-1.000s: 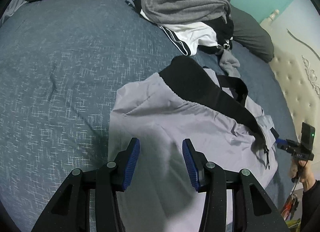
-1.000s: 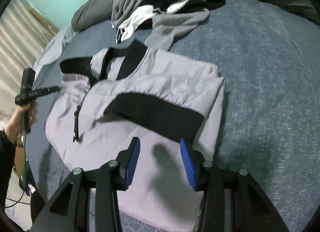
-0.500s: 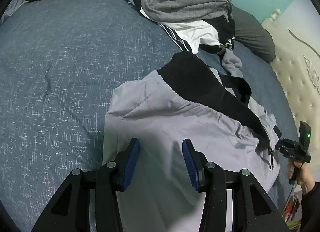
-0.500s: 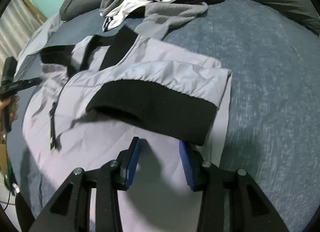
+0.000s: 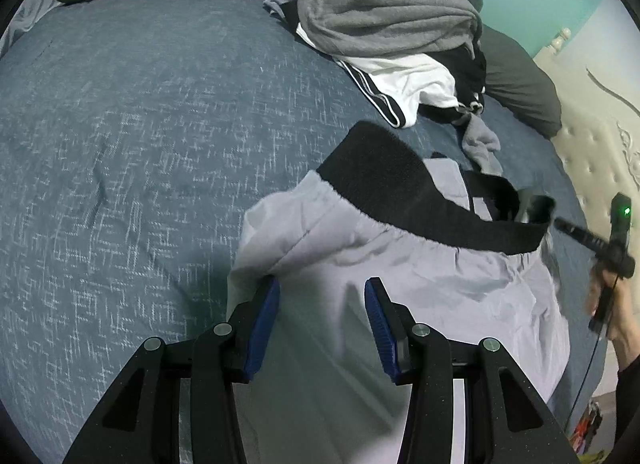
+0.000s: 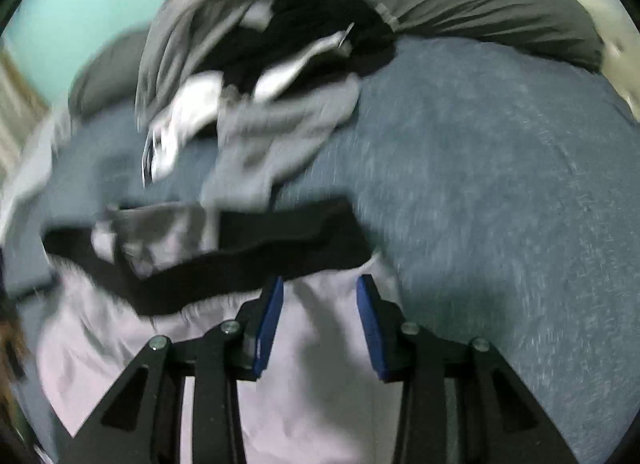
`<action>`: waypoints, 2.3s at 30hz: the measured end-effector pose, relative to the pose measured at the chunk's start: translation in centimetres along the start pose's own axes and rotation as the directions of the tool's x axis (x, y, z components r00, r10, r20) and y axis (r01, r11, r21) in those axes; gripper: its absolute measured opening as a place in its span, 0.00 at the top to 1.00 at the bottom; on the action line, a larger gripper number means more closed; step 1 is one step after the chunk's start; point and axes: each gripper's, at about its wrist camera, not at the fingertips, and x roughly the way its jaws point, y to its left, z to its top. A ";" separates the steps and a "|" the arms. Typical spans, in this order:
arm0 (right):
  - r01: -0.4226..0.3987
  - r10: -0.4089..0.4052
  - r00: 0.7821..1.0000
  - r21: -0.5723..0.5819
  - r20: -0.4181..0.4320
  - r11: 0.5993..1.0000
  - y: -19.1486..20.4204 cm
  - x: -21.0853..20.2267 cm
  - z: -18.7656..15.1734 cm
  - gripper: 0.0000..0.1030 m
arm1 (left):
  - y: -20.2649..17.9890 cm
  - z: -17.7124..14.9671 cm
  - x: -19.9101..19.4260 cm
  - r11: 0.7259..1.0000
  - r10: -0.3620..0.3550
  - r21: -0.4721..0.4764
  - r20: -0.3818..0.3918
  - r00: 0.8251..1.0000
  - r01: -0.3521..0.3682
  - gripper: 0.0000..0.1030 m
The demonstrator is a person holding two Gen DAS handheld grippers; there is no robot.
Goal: Fold clothes
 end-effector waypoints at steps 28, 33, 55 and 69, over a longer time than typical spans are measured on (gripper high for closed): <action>0.024 -0.035 0.998 -0.174 -0.059 0.984 -0.9 4.2 -1.1 0.70 | 1.6 3.7 1.4 0.996 0.031 0.081 0.078 0.997 -0.037 0.72; 0.013 -0.015 1.000 -0.162 -0.011 0.987 -1.0 3.5 -1.1 0.90 | 1.3 3.7 0.6 0.995 0.034 0.090 0.104 0.994 -0.044 0.95; 0.085 -0.086 0.994 -0.017 -0.060 0.996 -3.8 6.8 1.7 0.91 | 2.8 7.1 3.7 0.996 0.081 0.017 0.070 0.994 -0.082 0.95; 0.014 -0.014 0.996 0.005 0.091 1.000 0.9 -3.8 -2.3 0.65 | 2.9 3.5 -4.2 0.997 0.052 -0.063 0.100 0.994 -0.046 0.61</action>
